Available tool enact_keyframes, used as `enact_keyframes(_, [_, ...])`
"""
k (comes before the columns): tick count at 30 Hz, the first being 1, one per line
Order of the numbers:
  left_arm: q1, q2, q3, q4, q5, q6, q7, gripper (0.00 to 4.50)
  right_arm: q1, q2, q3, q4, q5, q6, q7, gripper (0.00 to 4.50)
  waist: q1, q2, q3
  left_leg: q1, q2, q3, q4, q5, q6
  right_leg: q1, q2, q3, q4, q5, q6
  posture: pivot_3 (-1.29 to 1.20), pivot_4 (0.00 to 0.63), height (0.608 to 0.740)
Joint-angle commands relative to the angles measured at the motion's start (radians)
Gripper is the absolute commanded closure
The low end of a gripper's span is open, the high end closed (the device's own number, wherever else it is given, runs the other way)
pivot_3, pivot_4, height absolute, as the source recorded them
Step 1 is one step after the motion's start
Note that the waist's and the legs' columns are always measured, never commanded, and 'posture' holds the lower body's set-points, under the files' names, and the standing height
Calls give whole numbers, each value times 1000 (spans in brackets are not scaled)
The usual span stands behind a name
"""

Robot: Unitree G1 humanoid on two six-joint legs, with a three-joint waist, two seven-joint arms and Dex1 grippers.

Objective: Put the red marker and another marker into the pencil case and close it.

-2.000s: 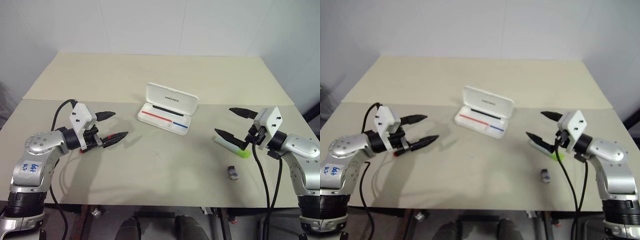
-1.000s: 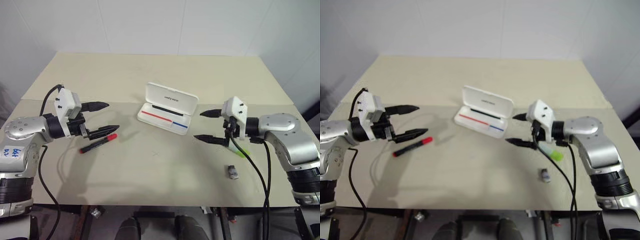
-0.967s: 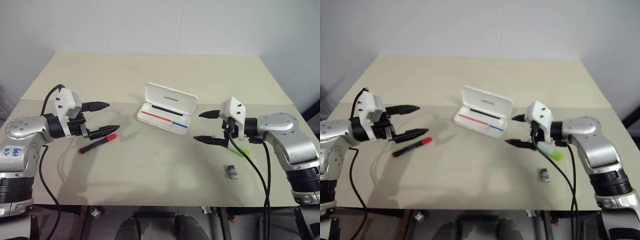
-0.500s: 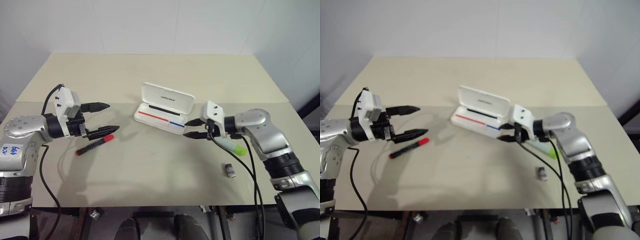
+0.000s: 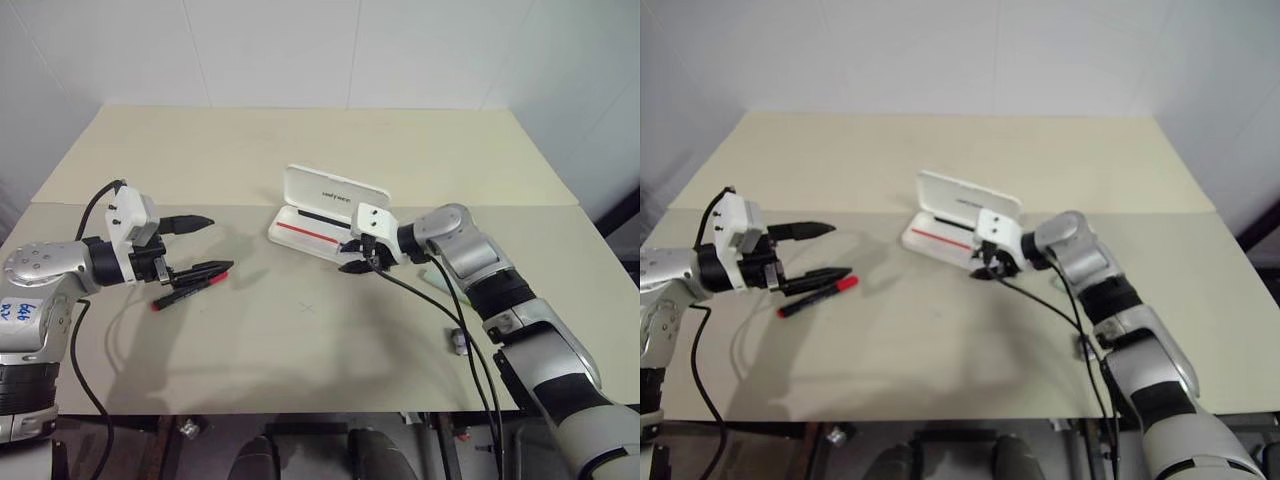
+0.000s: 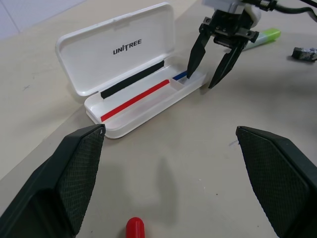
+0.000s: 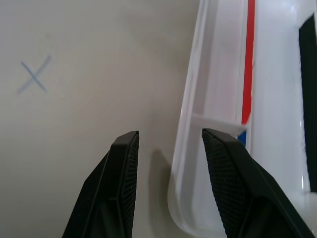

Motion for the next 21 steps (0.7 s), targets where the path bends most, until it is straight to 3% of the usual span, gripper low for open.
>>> enact_keyframes(1, [15,17,47,-49,-14,-4,15,0,-38,0,-2,39,-32,-47,15,2380,-3,0,0,0,0,0,0,0,0,0,0,0,0,0,0,0,150,740])
enact_keyframes(11, [52,13,76,-93,-27,3,50,0,-66,22,21,179,-119,-128,36,2380,-5,0,0,1,0,0,0,0,0,0,0,0,1,0,0,0,150,740])
enact_keyframes(15, [61,15,85,-108,-31,4,58,0,-78,38,26,224,-147,-169,33,3202,-6,0,0,1,0,0,0,0,0,0,0,0,1,0,0,0,150,740])
enact_keyframes(18, [70,17,97,-118,-32,7,61,0,-89,51,22,252,-156,-190,22,4294,-13,0,0,1,0,0,2,0,0,1,0,0,2,0,0,0,150,740])
enact_keyframes(21, [71,16,100,-121,-31,8,63,0,-97,58,17,264,-160,-199,19,4477,-25,-1,-1,2,0,0,4,0,0,2,0,0,4,0,0,0,150,740])
